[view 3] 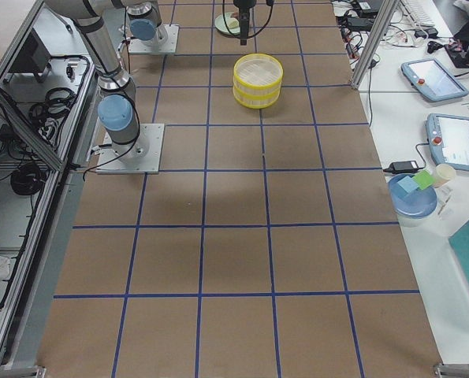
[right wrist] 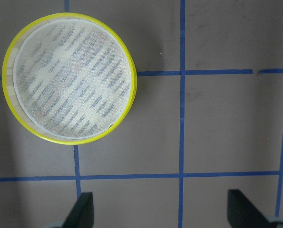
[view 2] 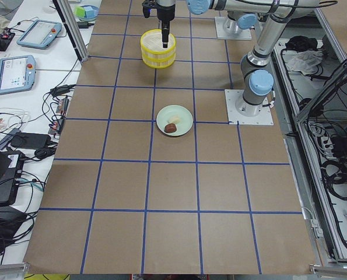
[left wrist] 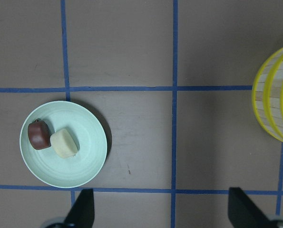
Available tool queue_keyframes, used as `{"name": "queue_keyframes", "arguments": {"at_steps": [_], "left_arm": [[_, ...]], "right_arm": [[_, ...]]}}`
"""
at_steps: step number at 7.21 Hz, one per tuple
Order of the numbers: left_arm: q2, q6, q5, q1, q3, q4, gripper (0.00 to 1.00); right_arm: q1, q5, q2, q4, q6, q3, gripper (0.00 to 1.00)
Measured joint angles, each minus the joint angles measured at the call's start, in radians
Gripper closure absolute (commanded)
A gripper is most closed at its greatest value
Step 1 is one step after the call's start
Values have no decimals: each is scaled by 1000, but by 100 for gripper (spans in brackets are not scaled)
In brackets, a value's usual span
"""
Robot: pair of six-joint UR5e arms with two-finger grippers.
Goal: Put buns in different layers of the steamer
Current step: 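Grip the top steamer rim with the right gripper while the left moves to the plate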
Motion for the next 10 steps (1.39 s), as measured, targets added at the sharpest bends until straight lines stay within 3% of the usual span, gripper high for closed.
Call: {"name": "queue_keyframes", "arguments": {"at_steps": [3, 5, 6, 8, 9, 10], "left_arm": [[-7, 1, 15, 17, -7, 2, 0], [-23, 26, 19, 111, -66, 12, 0], [-38, 33, 20, 155, -104, 35, 0], [-89, 35, 20, 204, -147, 86, 0], [-119, 34, 18, 222, -159, 94, 0], [-154, 20, 18, 233, -170, 104, 0]], "right_arm": [[7, 9, 82, -232, 5, 159, 0], [8, 11, 205, -340, 6, 194, 0], [9, 11, 259, -383, 7, 198, 8], [9, 13, 317, -438, 13, 200, 72], [10, 19, 329, -455, 19, 201, 93], [9, 27, 334, -462, 22, 201, 100]]}}
